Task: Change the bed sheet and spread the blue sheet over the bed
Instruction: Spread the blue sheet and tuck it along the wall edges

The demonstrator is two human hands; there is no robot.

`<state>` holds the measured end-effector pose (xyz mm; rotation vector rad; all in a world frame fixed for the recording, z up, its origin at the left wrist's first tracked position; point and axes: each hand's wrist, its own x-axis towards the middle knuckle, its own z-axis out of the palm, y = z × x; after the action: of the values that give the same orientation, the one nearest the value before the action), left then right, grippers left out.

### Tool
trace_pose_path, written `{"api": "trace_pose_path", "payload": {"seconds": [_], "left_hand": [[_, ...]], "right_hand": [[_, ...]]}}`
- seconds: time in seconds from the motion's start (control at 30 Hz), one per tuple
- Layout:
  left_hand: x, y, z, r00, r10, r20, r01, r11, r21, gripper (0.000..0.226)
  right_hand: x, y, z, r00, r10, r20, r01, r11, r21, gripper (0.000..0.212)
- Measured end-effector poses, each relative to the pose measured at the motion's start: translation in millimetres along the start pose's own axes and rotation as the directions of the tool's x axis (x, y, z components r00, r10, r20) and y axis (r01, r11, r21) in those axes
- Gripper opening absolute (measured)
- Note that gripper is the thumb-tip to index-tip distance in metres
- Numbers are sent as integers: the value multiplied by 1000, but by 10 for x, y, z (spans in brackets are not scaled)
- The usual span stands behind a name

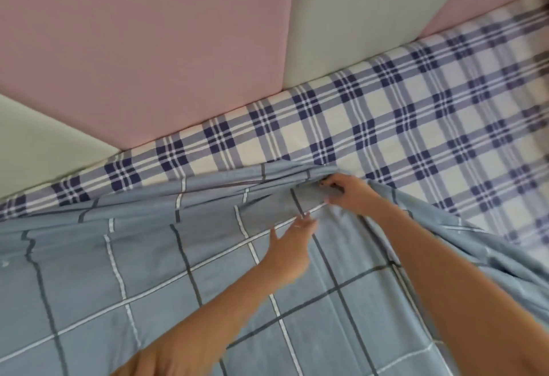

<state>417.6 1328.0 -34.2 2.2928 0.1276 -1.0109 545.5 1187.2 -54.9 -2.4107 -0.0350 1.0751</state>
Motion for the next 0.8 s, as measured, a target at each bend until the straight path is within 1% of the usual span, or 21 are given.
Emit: {"api": "trace_pose_path", "payload": {"seconds": [0.03,0.07,0.1,0.13,0.17,0.2,0.23,0.27,0.3,0.33,0.4,0.47,0.53,0.6,0.67,0.7,0.8], "left_hand": [[32,340,-87,992,129,11,-129,991,30,77],[88,625,-198,970,234,-72,-232,972,35,74],[158,796,-329,936,300,-187,-297,954,44,68],[248,998,-392,906,345,-244,-340,938,67,61],[350,1110,-429,898,364,-248,-348,932,105,56],[453,1238,-413,919,339,-202,-313,937,153,55],[566,1244,-389,953,267,-144,-236,951,200,61],[670,1225,-352,982,176,-69,-154,957,248,72],[822,1321,-240,995,101,-6,-95,956,279,83],[942,1313,-162,999,32,25,-38,962,272,91],[1162,1317,82,998,-61,17,56,971,231,101],[1289,1338,267,992,-119,-50,128,963,237,105],[1386,1358,371,977,-178,-119,204,942,268,103],[1441,1388,393,964,-247,-98,266,910,318,105],[1461,1366,382,956,-279,-89,293,891,347,107],[1491,1387,372,955,-281,-101,298,888,351,106],[1474,1399,406,954,-274,-122,300,876,378,101]], "right_hand": [[-99,147,-234,999,37,-24,-30,965,260,22],[-229,317,-481,989,108,-99,-56,902,428,17],[-292,544,-665,972,153,-179,-54,884,464,19],[-456,881,-861,954,202,-224,-99,911,399,38],[-583,1206,-972,948,253,-191,-212,955,209,67],[-760,1560,-1043,936,326,-131,-335,941,-52,94],[-864,1838,-987,925,374,-69,-379,894,-239,113],[-924,2043,-877,920,392,-20,-375,863,-339,124],[-994,2260,-823,926,378,-18,-360,864,-352,129],[-972,2355,-735,936,348,-56,-347,881,-323,131],[-918,2543,-672,954,271,-130,-298,912,-283,125],[-873,2636,-695,964,224,-142,-251,945,-209,104],[-813,2726,-730,971,180,-159,-206,964,-169,83],[-804,2736,-779,972,189,-136,-209,967,-146,68],[-799,2726,-817,980,145,-138,-166,974,-157,52],[-779,2737,-898,984,119,-133,-140,976,-165,50],[-843,2723,-950,991,125,-36,-130,971,-199,51]]}}
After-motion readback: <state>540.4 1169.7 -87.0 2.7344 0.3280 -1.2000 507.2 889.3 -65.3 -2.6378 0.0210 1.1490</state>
